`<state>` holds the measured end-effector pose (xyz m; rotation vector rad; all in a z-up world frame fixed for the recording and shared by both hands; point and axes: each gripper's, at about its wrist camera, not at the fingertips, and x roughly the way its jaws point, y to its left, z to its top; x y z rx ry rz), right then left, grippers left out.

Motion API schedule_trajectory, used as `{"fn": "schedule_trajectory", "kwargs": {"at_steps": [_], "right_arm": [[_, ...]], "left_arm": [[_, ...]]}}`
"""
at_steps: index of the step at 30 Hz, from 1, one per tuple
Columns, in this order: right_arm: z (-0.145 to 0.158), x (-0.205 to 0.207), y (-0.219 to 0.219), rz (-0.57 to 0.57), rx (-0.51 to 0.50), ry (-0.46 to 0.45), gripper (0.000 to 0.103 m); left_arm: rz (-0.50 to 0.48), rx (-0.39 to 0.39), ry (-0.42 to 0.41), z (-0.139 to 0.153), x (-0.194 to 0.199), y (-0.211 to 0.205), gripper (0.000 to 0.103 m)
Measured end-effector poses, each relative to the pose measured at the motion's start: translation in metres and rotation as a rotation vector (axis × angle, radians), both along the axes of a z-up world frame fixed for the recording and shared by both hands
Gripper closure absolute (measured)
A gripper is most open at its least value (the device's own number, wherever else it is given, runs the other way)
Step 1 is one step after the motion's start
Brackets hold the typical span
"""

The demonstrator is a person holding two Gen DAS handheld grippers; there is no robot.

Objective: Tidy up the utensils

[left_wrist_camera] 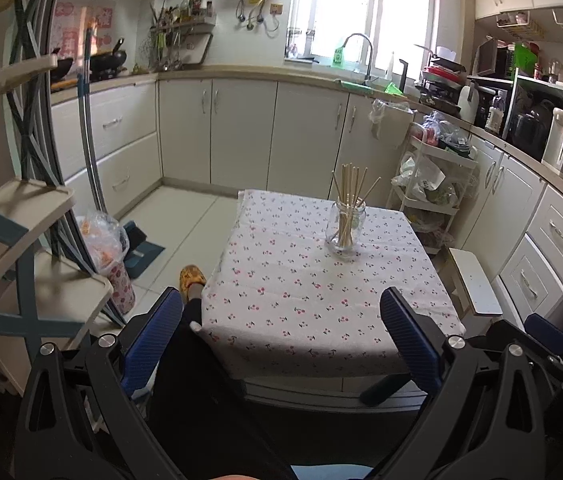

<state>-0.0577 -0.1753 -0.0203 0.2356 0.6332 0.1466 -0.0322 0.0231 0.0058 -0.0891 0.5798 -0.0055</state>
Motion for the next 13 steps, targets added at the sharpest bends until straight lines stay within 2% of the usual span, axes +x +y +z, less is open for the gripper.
{"fn": "schedule_trajectory", "kwargs": {"at_steps": [4, 13], "right_arm": [[0.001, 0.000, -0.001, -0.001, -0.001, -0.003, 0.007], [0.002, -0.001, -0.003, -0.001, 0.000, -0.002, 0.007]], "left_arm": [[0.001, 0.026, -0.024, 0.005, -0.004, -0.005, 0.008], [0.013, 0.007, -0.020, 0.011, -0.004, 0.003, 0.008]]}}
